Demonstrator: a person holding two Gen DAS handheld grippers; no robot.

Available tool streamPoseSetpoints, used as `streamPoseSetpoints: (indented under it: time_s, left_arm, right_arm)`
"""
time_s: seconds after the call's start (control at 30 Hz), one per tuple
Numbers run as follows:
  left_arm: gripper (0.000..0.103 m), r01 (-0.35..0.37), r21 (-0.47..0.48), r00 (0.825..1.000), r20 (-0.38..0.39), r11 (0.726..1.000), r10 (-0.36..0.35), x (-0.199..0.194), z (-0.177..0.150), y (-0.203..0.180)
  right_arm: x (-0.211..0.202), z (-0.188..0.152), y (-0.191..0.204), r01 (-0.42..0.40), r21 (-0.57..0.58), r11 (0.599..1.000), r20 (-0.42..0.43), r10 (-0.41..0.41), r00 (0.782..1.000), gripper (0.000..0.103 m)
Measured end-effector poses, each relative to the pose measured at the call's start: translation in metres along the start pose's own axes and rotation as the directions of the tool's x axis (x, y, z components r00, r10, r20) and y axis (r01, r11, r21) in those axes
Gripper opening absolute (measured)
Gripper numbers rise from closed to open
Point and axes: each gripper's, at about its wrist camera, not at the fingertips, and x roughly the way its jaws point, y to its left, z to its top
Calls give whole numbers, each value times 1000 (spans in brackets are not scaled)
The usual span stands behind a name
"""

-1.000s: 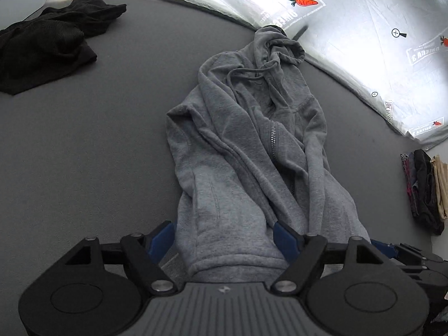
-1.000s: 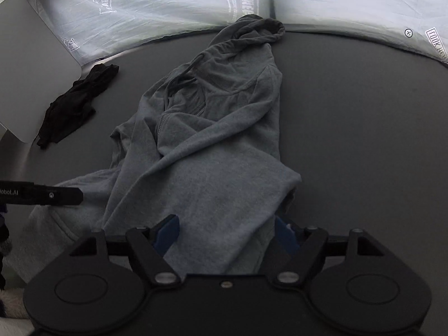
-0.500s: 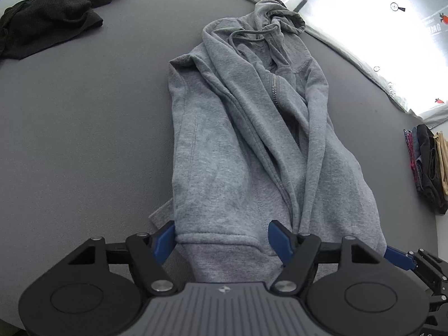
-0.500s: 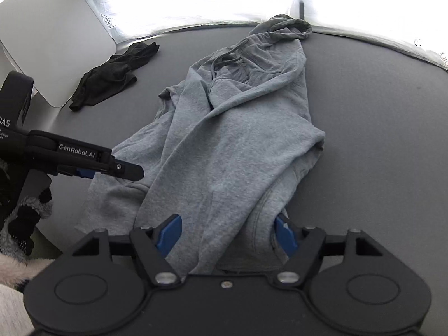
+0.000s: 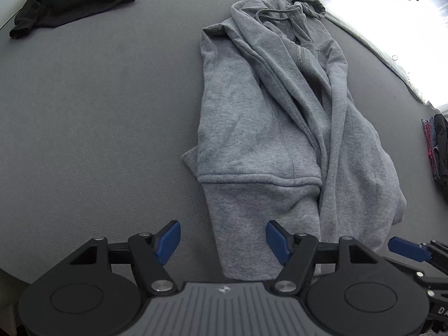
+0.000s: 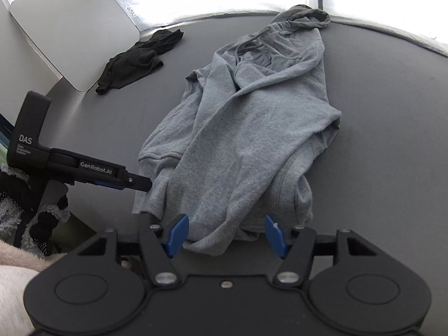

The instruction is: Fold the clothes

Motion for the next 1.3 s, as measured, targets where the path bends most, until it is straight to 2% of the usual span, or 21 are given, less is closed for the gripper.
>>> streamPoseSetpoints:
  time_s: [0.03, 0.1, 0.17, 0.2, 0.3, 0.53, 0.57, 0.63, 0.67, 0.7, 0.8, 0.83, 0.9, 0.93, 0.97, 1.07, 1.13, 1.2, 1.23, 1.27, 1.3]
  left_arm:
    - [68, -9, 8, 1000, 6, 1000, 9, -1, 0, -1]
    - [69, -11, 14, 1000, 16, 1000, 10, -4, 0, -2]
    - [69, -10, 15, 1000, 23, 1000, 9, -7, 0, -3]
    - [69, -15, 15, 1000, 26, 1000, 15, -9, 2, -4]
    - [69, -39, 27, 998, 57, 999, 37, -17, 7, -7]
    - [69, 9, 82, 989, 146, 997, -21, -30, 28, -25]
    - [69, 14, 99, 988, 154, 995, -29, -29, 31, -27]
    - [69, 32, 139, 985, 163, 990, -55, -25, 35, -36]
    - [69, 42, 156, 985, 159, 987, -67, -22, 36, -40]
    - [69, 53, 171, 985, 152, 984, -79, -18, 37, -44]
    - [70, 95, 220, 986, 113, 971, -122, -2, 37, -62]
    - [70, 125, 235, 984, 92, 964, -150, 4, 38, -70]
    - [70, 200, 238, 975, 49, 950, -217, 17, 42, -83]
    - [73, 237, 226, 968, 27, 945, -249, 27, 45, -89]
    - [77, 273, 206, 960, 6, 940, -280, 38, 49, -95]
    - [77, 318, 81, 948, -64, 945, -313, 75, 57, -108]
    - [75, 355, -27, 928, -109, 935, -355, 97, 62, -110]
    - [60, 405, -102, 905, -101, 909, -414, 104, 64, -108]
    - [37, 423, -120, 898, -80, 898, -433, 103, 65, -106]
    - [5, 426, -127, 900, -48, 896, -434, 98, 67, -103]
    - [5, 430, -127, 901, -9, 894, -434, 90, 70, -98]
  right_arm:
    - [10, 0, -2, 7, 28, 1000, -6, -7, 1000, 44]
    - [22, 2, -6, -36, 101, 994, 12, 35, 999, 41]
    - [22, 6, -5, -41, 115, 993, 49, 35, 998, 20]
    - [19, 7, -3, -30, 115, 993, 75, 21, 997, 4]
    - [-20, 10, -11, -35, 109, 993, 198, 13, 980, 3]
    - [-139, 16, -83, 68, 316, 946, 393, -196, 899, 3]
    - [-154, 15, -100, 72, 368, 927, 421, -235, 876, 3]
    - [-177, 14, -122, 161, 416, 895, 470, -364, 804, 0]
    - [-187, 15, -132, 276, 437, 856, 484, -482, 730, 0]
    - [-196, 17, -141, 356, 454, 817, 484, -562, 671, 0]
    - [-221, 25, -166, 554, 504, 663, 470, -748, 468, 1]
    - [-225, 25, -170, 564, 503, 655, 474, -754, 454, 6]
    - [-222, 23, -172, 521, 493, 697, 482, -717, 503, 14]
    - [-212, 19, -172, 490, 486, 723, 478, -690, 544, 28]
    - [-203, 16, -172, 457, 479, 749, 473, -659, 584, 34]
    - [-151, 0, -152, 401, 444, 802, 392, -576, 717, 35]
    - [-121, -10, -136, 402, 426, 810, 331, -553, 764, 35]
    - [-94, -21, -117, 412, 402, 818, 271, -536, 800, 35]
    - [-82, -26, -107, 420, 388, 820, 243, -531, 812, 35]
    - [-71, -31, -98, 428, 374, 822, 214, -526, 823, 35]
    - [-65, -34, -92, 427, 363, 828, 201, -517, 832, 35]
